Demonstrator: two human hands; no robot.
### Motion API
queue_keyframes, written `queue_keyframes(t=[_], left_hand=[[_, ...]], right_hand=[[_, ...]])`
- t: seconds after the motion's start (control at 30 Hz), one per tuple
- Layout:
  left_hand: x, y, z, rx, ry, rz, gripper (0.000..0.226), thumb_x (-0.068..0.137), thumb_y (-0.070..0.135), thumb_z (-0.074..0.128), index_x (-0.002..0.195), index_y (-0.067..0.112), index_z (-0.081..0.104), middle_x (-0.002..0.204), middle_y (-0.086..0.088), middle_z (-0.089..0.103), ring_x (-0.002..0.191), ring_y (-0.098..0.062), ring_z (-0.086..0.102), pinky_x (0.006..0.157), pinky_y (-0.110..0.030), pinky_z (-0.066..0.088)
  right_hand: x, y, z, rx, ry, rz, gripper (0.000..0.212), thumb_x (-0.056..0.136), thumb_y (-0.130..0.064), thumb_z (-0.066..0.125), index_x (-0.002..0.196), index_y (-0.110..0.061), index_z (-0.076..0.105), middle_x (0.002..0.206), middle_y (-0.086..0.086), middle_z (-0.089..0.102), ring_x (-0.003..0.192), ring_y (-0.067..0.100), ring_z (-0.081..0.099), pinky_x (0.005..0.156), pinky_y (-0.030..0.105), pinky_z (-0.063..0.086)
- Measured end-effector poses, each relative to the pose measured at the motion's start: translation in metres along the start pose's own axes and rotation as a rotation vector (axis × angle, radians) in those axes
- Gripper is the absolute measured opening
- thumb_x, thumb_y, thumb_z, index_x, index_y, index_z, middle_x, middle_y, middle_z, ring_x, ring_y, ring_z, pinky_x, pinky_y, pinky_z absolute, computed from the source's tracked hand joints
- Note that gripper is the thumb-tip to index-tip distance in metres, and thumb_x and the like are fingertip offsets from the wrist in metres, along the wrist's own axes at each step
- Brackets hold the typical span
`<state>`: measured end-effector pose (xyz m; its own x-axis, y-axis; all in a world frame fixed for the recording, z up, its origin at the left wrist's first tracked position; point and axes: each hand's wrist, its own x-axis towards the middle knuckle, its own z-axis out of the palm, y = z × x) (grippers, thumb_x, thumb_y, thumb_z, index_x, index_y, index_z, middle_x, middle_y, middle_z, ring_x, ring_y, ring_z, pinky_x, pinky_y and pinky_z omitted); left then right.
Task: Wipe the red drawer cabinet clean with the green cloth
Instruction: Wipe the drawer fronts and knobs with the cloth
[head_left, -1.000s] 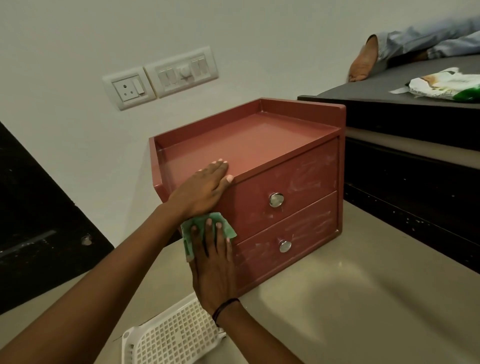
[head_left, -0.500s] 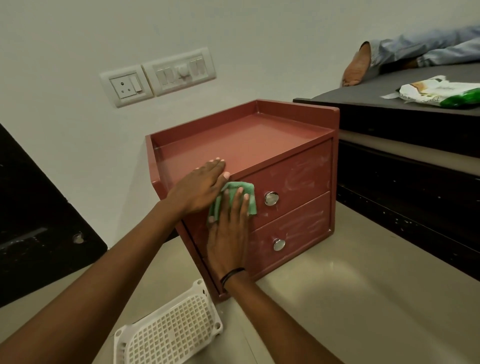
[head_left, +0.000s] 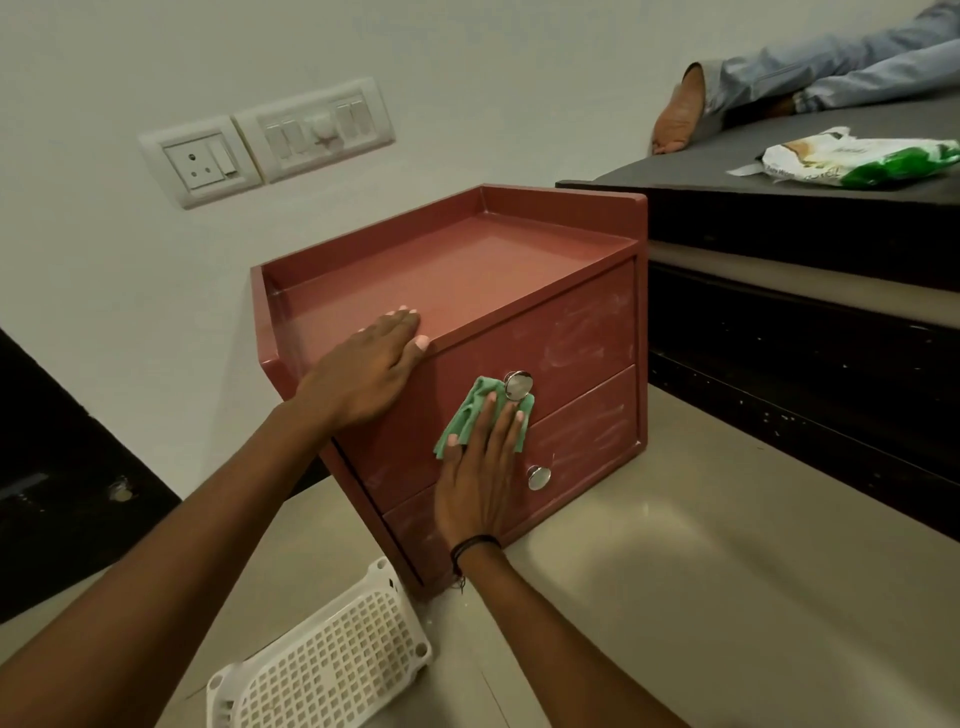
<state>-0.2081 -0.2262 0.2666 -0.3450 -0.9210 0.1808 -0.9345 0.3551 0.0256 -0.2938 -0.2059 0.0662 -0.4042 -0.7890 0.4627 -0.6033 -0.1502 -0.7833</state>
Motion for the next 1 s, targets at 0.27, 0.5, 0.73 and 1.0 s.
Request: queue_keyframes(t=[0.27, 0.5, 0.73, 1.0], left_hand=[[0.002, 0.000, -0.001, -0.012, 0.001, -0.007, 0.064, 0.104, 0.051, 0.019, 0.159, 0.018, 0.020, 0.168, -0.002, 0.016, 0.154, -0.014, 0.014, 0.126, -0.034, 0.011], [0.001, 0.000, 0.000, -0.005, 0.006, -0.001, 0.063, 0.105, 0.050, 0.019, 0.159, 0.018, 0.019, 0.168, -0.003, 0.016, 0.154, -0.015, 0.014, 0.126, -0.036, 0.011], [0.001, 0.000, 0.001, 0.002, 0.018, 0.005, 0.063, 0.104, 0.050, 0.019, 0.159, 0.018, 0.020, 0.167, -0.002, 0.018, 0.154, -0.015, 0.015, 0.125, -0.035, 0.012], [0.002, 0.001, 0.001, -0.003, 0.016, 0.002, 0.064, 0.105, 0.050, 0.019, 0.159, 0.017, 0.021, 0.167, -0.003, 0.019, 0.154, -0.015, 0.016, 0.126, -0.035, 0.012]], right_hand=[[-0.055, -0.028, 0.020, 0.095, -0.090, -0.038, 0.065, 0.105, -0.032, 0.034, 0.160, -0.016, 0.004, 0.168, 0.012, -0.007, 0.156, 0.028, -0.010, 0.126, 0.051, 0.011], [-0.102, -0.020, 0.035, -0.048, -0.186, -0.258, 0.070, 0.102, -0.037, 0.035, 0.161, -0.019, 0.001, 0.169, 0.013, -0.003, 0.156, 0.030, 0.000, 0.122, 0.050, 0.026], [0.022, 0.019, 0.005, 0.223, 0.018, 0.261, 0.066, 0.106, -0.030, 0.035, 0.156, -0.018, -0.007, 0.167, 0.009, -0.010, 0.156, 0.026, -0.008, 0.126, 0.049, 0.010], [-0.026, -0.010, 0.010, 0.198, -0.035, 0.081, 0.066, 0.106, -0.032, 0.035, 0.158, -0.021, -0.003, 0.168, 0.006, -0.011, 0.156, 0.022, -0.011, 0.126, 0.049, 0.010]])
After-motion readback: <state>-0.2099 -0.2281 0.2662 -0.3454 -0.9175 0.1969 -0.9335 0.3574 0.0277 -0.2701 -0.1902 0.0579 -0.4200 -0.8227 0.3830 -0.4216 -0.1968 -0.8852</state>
